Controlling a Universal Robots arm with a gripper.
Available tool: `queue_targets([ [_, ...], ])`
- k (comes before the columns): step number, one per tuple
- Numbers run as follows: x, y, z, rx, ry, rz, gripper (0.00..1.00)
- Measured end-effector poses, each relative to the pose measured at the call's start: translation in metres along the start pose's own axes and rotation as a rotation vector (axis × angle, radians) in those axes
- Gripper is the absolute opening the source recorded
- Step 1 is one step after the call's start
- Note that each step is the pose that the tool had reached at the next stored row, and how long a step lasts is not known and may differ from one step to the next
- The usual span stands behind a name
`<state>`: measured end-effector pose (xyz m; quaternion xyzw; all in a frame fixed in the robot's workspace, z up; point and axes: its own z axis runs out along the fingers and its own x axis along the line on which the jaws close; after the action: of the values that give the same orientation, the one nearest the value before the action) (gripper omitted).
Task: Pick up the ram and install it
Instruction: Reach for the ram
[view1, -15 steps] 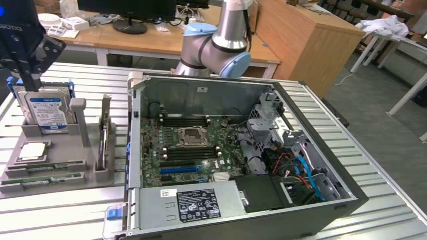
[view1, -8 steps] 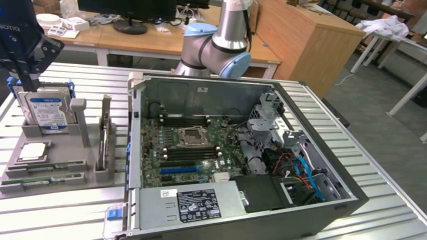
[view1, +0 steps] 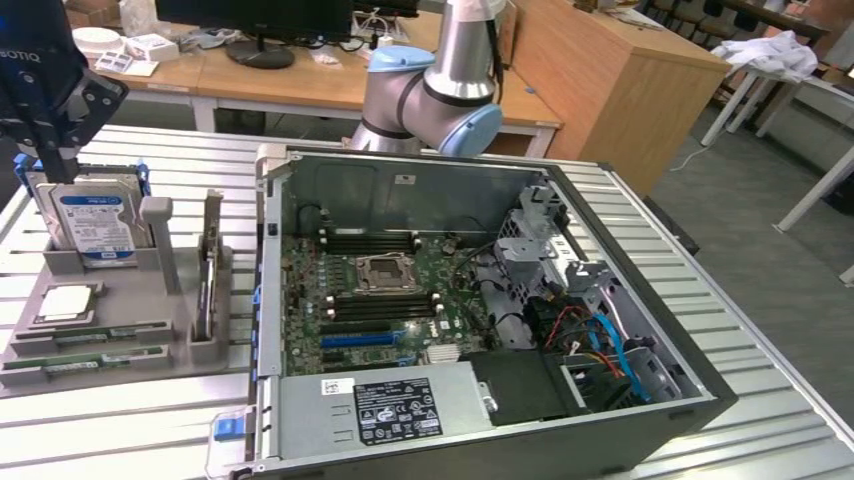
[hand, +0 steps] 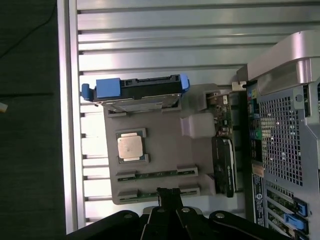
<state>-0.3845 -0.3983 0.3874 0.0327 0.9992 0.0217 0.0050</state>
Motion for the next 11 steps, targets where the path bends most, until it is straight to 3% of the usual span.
queue_targets([
  [11, 0.0, -0.0024, -0.0001, -0.0003, 0.0008, -0.018, 0.11],
])
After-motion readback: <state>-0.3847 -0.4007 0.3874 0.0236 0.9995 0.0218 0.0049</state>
